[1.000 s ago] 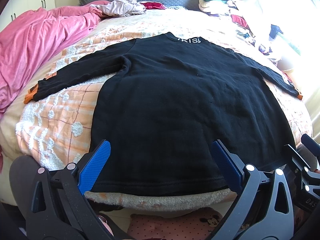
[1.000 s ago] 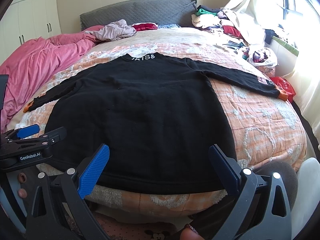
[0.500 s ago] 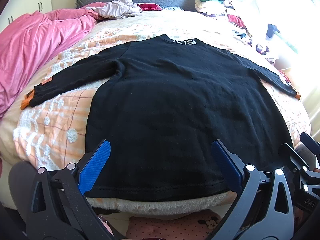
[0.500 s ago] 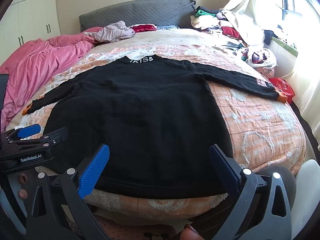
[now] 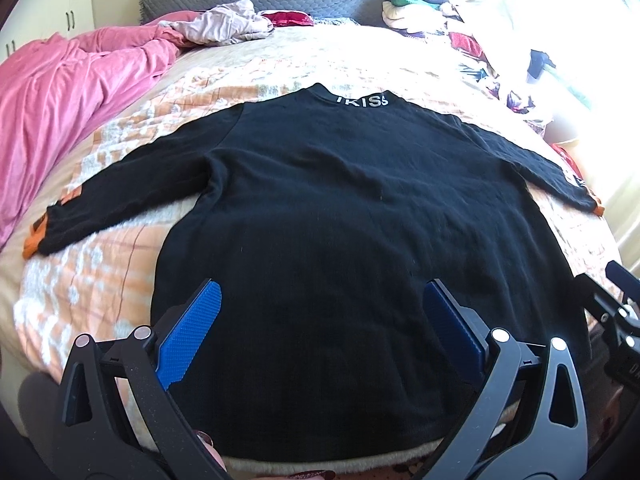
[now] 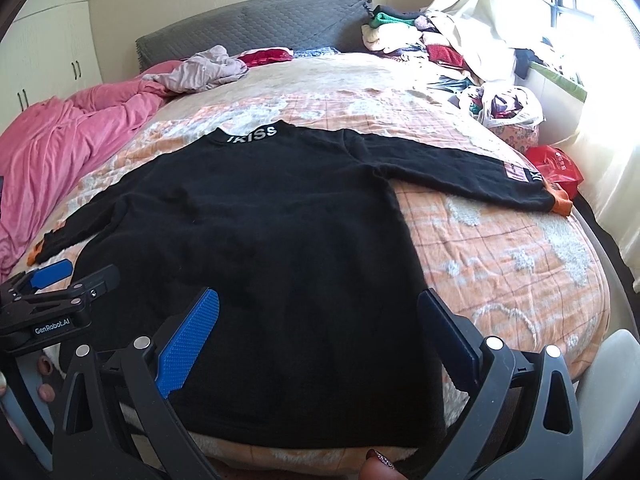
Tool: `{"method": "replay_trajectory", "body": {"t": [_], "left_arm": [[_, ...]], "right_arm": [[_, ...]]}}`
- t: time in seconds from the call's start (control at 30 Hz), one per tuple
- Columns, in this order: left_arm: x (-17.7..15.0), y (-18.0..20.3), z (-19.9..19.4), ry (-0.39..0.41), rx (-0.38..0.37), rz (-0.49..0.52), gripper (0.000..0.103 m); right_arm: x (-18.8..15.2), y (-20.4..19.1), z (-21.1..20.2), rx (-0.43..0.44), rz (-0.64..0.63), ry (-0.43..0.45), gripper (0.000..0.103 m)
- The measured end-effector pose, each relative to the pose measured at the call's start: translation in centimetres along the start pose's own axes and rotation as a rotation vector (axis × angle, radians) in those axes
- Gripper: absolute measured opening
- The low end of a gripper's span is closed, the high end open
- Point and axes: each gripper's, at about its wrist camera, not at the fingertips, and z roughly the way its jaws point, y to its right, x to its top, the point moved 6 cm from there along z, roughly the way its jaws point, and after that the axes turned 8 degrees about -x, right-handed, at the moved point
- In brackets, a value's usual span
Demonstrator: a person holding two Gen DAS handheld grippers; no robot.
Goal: Fold small clothes
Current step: 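Move the right tool to the orange sleeve cuff and grasp it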
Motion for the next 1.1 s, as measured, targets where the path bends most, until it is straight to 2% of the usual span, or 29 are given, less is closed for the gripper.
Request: {"method": "replay_trajectory", "body": {"t": [0.3,0.53,0.7,0.9,0.97,1.1], "left_arm": [[3.8,-0.7,1.7,0.006,0.023,0.004,0.095],[6.9,-1.4,3.0,0.012,0.028,-0.034,0.095],[8.7,-1.5,4.1,0.008,0.038,-0.054,0.095],[10.9,-0.9,5.5,0.011,0.054,-0.029,0.095],[11.6,-0.6,6.2,0.005,0.052,-0.026,0.095],[12.7,-0.2,7.6,-0.005,0.036,-0.025,0.095]], "right_arm": [[3.9,0.9,2.8,0.011,0.038,-0.005,0.099],[7.8,1.9,5.4,-0.022,0.076,-0.005,0.099],[10.6,3.2,7.2,-0.035,0.125,-0.008,0.099],[13.4,5.2,9.9,-0.04,0.226,-0.047,0.099],[14.4,5.9,10.7,-0.052,0.252,-0.048,0.099],[16.5,8.2,11.9,-0.148,0.261,-0.006,0.099]]}}
